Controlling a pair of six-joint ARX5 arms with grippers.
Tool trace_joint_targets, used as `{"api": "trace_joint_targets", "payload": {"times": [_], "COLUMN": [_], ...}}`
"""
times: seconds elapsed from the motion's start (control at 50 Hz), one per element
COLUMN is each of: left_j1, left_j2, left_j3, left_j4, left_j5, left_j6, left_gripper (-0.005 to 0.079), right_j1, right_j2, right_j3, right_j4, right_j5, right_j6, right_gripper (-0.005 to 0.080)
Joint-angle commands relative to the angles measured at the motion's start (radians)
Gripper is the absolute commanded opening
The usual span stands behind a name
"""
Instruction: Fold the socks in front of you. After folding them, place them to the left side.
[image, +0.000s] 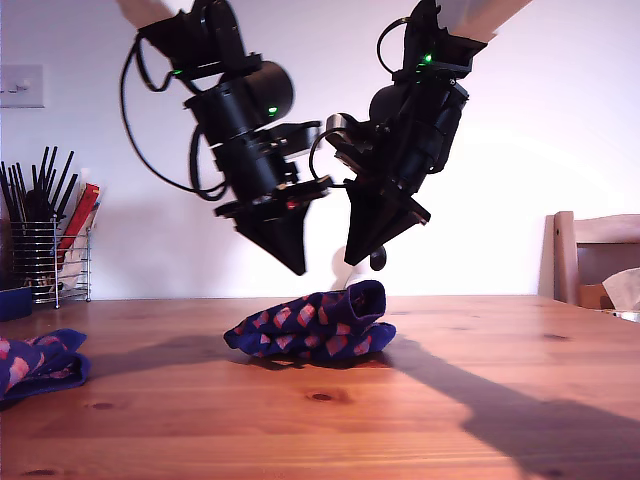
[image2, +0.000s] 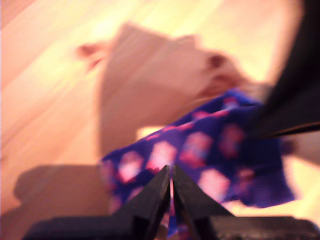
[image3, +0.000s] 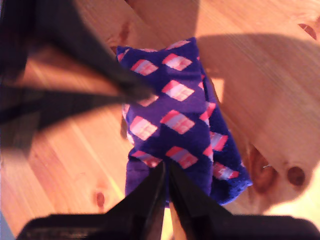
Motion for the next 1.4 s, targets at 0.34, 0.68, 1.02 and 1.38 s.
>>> {"api": "trace_joint_targets", "payload": {"times": [0.34,0.68,1.02,1.38], "left_j1": [0.033,0.033,0.033,0.060], "left_j2": [0.038,0.055,0.058,0.083], "left_j3": [-0.024,-0.024,-0.024,-0.024], "left_j4": [0.012,0.015,-0.004,-0.033], "left_j5": [0.002,0.031,0.076,0.103], "left_j6": [0.008,0.005,0.005,0.006], "left_gripper": [-0.0019,-0.0019,-0.0019,-0.0019], "right_j1": [0.008,0.014,0.019,0.018], "right_j2": [0.015,0.018,0.018,0.018], "right_j3": [-0.088,-0.200,-0.282,-0.285], "right_j4": [0.023,0.084,0.168,0.192], "right_j5": [-0.030,-0.029,-0.011,0.005], "right_j6": [0.000,-0.003,-0.003,-0.003], "right_gripper": [-0.0011,-0.0011,-0.0011,-0.0011]}}
